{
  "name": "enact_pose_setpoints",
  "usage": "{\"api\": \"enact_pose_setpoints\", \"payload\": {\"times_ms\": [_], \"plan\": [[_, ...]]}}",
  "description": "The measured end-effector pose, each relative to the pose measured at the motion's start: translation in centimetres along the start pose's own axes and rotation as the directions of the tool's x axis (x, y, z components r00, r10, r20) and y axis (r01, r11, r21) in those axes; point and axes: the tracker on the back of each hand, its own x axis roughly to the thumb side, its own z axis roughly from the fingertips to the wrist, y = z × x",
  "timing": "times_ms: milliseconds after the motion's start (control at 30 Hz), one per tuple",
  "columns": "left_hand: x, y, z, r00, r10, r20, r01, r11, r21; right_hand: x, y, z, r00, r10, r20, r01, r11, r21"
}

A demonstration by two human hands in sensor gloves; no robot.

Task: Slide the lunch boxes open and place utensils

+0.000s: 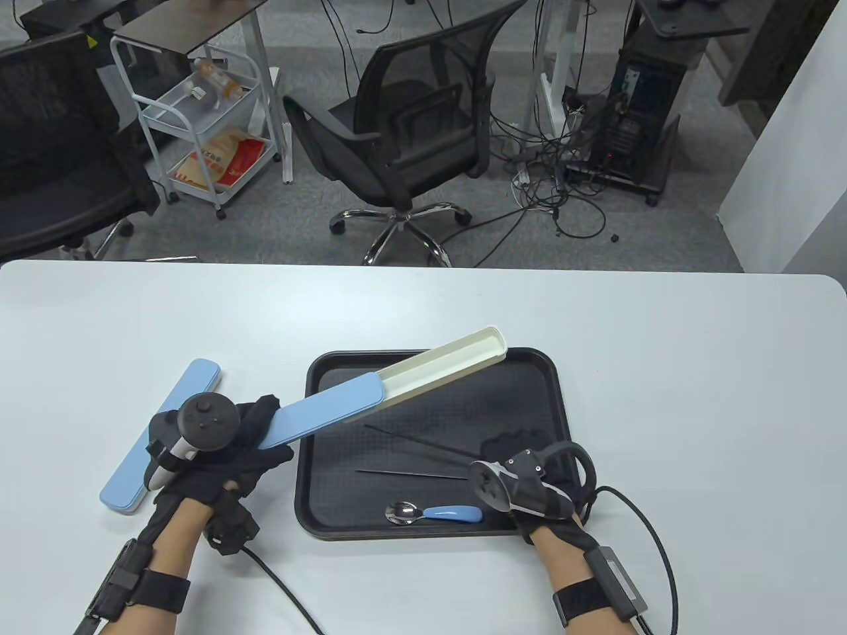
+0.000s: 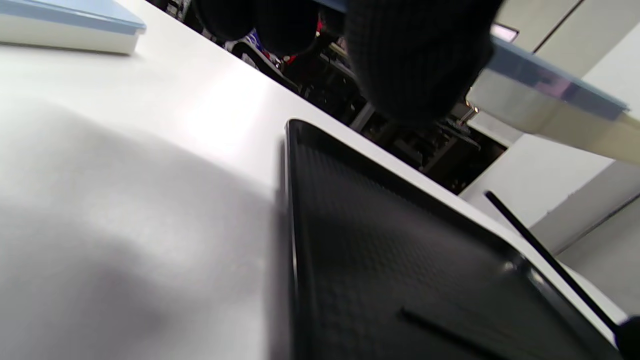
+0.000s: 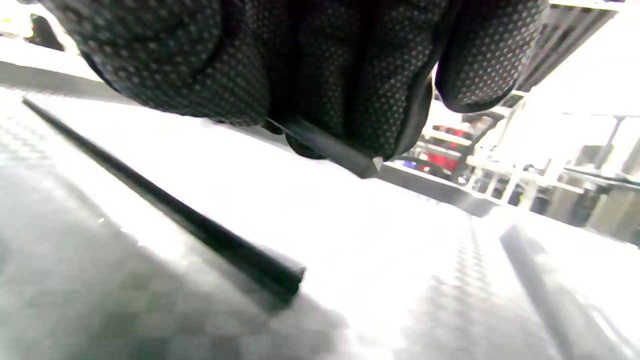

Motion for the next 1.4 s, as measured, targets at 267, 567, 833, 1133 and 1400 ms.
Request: {"api": "enact_pose_setpoints", "payload": {"times_ms": [267, 567, 833, 1133, 1400], "plan": [[-0.5, 1.0, 0.4, 0.997, 0.063, -0.039, -0.059, 0.993, 0.099, -4.2, -1.1, 1.2, 0.976, -0.065, -0.208, 0.059, 0.998, -0.035], [-0.6, 1.0, 0.5, 0.997, 0.067, -0.050, -0.061, 0.993, 0.104, -8.9, -0.1, 3.0, 0.895, -0.210, -0.393, 0.208, 0.977, -0.049], [-0.4, 0.7, 0.4, 0.999, 0.024, -0.038, -0.021, 0.996, 0.088, -12.4, 0.0, 4.8, 0.754, -0.335, -0.565, 0.285, 0.942, -0.179], [0.7, 0.2, 0.5, 0.989, -0.144, -0.026, 0.146, 0.985, 0.091, -12.5, -2.0, 5.4, 0.717, -0.438, -0.543, 0.254, 0.889, -0.382], [1.7, -0.2, 0.6, 0.969, -0.246, -0.006, 0.246, 0.965, 0.096, -10.9, -3.4, 4.7, 0.814, -0.356, -0.459, 0.173, 0.903, -0.393]]}}
